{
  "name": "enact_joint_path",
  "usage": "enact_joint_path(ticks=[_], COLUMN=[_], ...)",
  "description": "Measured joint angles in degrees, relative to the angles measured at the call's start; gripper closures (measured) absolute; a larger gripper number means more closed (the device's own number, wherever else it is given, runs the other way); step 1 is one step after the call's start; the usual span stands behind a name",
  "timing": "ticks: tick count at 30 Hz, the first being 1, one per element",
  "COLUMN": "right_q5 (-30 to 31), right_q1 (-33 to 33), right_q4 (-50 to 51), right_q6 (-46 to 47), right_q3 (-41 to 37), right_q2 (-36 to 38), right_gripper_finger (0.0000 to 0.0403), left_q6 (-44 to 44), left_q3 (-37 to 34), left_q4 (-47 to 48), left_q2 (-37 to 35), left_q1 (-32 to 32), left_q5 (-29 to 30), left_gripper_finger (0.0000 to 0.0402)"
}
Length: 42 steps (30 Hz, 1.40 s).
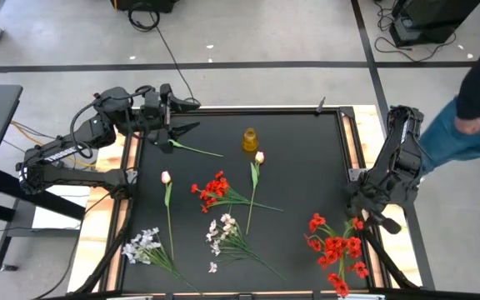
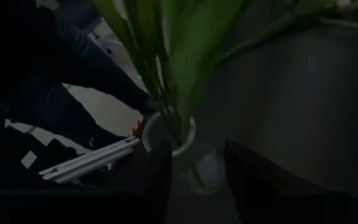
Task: Sort flowers into vase by color
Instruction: Put the black flower into the transparent vase
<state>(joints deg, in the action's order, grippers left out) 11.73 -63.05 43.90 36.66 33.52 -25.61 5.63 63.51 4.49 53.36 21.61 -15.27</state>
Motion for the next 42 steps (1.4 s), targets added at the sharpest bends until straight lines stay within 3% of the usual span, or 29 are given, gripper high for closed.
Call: enact_joint_path(ticks=[9,21,29,42], right_q5=[2.0,18.6,29.7,30.5], right_q1=[0.0,1.2,5.5,18.4], right_q4=[6.0,22.7,18.8,8.7], right_q6=[9.6,12.4,13.7,13.2], right_q3=[0.9,12.0,12.3,12.3], right_q2=[0.1,0.2,0.1,0.1], right_gripper_finger=[0.0249,0.0249,0.0249,0.0249], left_q6=[0.0,0.0,0.0,0.0], left_q3=[0.0,0.0,0.0,0.0], left_q4=[0.0,0.0,0.0,0.0], left_q2=[0.0,0.0,0.0,0.0], left_q1=[0.0,0.0,0.0,0.0], left_q5=[0.0,0.0,0.0,0.0], left_gripper_finger=[0.0141,0.0141,0.0141,0.0141])
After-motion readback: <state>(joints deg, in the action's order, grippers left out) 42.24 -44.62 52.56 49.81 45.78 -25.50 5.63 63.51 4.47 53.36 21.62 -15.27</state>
